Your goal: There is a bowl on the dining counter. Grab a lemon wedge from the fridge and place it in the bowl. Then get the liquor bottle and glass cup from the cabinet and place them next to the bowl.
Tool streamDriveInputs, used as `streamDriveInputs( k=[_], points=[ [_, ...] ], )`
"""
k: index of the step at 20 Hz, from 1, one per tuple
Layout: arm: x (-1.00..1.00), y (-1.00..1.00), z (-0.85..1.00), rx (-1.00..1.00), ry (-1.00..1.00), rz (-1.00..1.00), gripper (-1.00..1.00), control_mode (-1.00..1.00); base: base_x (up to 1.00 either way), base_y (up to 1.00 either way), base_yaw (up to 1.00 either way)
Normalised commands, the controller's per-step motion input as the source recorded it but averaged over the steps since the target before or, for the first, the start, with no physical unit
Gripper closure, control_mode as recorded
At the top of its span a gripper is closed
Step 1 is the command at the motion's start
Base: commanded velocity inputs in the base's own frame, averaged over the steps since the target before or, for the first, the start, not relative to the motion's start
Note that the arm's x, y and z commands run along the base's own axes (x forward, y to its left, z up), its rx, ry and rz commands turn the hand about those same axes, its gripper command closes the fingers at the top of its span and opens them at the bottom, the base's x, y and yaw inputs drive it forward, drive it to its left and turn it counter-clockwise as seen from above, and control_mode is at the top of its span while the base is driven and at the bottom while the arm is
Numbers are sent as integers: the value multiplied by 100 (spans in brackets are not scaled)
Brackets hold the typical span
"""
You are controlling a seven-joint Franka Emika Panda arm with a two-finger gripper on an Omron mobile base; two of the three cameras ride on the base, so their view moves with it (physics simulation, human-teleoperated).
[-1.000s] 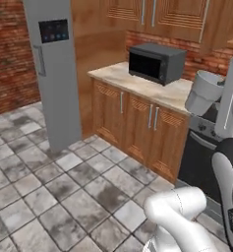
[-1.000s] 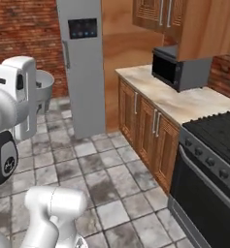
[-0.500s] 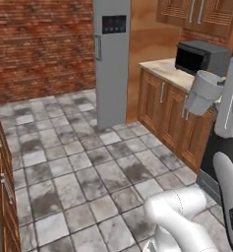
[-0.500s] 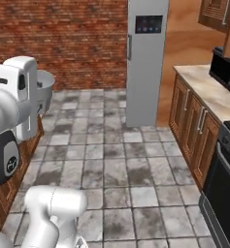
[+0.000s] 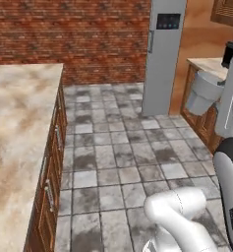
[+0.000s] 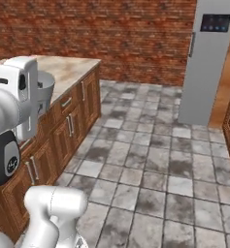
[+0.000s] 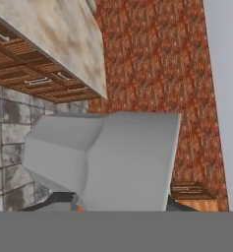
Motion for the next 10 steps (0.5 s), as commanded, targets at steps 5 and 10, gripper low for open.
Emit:
streamDriveInputs(
  k=[5,10],
  points=[
    [0,0,0,0,0,0,100,100,-99,-13,56],
    [0,0,0,0,0,0,100,100,-100,-6,54]
  ],
)
